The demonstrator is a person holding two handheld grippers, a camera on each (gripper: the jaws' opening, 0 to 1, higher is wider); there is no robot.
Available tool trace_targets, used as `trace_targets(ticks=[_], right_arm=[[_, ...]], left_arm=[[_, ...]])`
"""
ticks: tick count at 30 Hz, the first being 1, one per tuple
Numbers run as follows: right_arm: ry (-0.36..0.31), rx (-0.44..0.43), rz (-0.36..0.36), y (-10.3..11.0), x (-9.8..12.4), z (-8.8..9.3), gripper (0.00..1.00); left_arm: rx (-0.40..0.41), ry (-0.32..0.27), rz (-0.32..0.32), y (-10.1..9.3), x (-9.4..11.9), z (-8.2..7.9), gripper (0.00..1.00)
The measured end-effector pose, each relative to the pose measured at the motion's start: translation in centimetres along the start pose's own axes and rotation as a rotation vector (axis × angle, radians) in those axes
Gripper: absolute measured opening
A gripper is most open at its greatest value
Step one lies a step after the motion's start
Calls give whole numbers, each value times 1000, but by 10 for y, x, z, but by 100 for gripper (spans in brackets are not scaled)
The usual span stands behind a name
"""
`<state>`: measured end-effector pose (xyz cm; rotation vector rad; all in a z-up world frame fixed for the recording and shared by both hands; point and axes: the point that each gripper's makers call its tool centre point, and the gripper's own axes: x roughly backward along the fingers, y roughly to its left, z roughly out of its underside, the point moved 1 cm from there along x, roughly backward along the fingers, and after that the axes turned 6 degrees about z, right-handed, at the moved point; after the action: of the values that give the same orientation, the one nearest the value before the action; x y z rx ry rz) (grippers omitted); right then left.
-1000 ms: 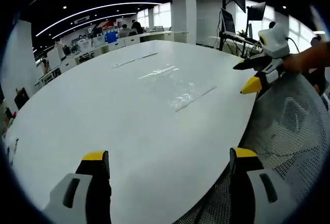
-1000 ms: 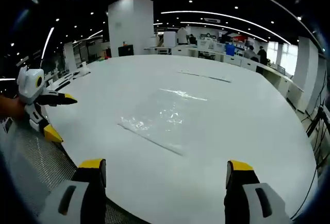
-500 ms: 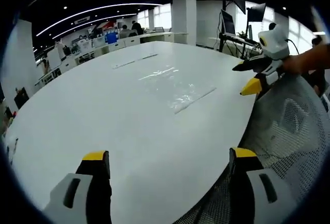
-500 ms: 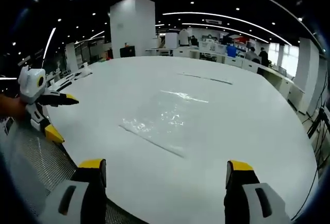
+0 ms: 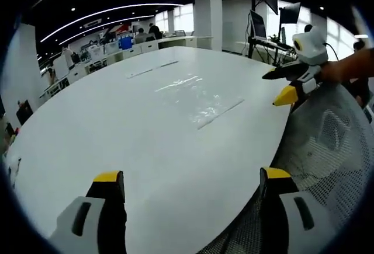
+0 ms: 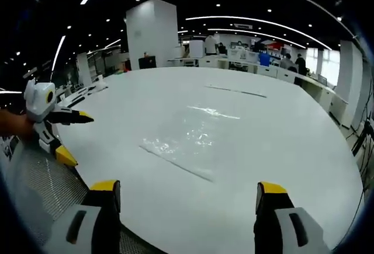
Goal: Open the resealable bag by pulling the two sides of the seal apart until the entire bag opening is separated and visibly accessible.
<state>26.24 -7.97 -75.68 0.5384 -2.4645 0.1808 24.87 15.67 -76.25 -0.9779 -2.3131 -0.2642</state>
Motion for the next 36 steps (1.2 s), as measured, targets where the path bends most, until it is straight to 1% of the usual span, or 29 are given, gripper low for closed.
trace_targets(ticks=[7, 9, 10, 14, 19, 25, 27, 30, 36], right_arm=[[2, -6, -3, 1, 1, 1, 96], [18, -5, -3, 1, 1, 3, 96], [16, -7, -6, 1, 1, 3, 96], [8, -14, -9, 1, 1, 2, 95], [12, -18, -13, 2, 0, 2, 97], [9, -18, -26, 5, 1, 2, 96], [7, -33, -26, 5, 1, 2, 96], [13, -23, -22, 4, 1, 2, 96], [18, -2, -39, 8, 1, 3, 96]], left_arm=[[-4, 6, 3, -2, 0, 1, 95], [-11, 21, 2, -2, -2, 3, 95], [-13, 26, 2, -2, -2, 4, 95], [-5, 18, -8, 0, -1, 3, 94], [-18, 18, -28, 3, 0, 2, 95], [-28, 33, -23, 1, 0, 5, 95], [-28, 33, -21, 0, 0, 5, 95], [-30, 50, -35, 3, -1, 7, 95], [-24, 39, -50, 6, 1, 6, 95]])
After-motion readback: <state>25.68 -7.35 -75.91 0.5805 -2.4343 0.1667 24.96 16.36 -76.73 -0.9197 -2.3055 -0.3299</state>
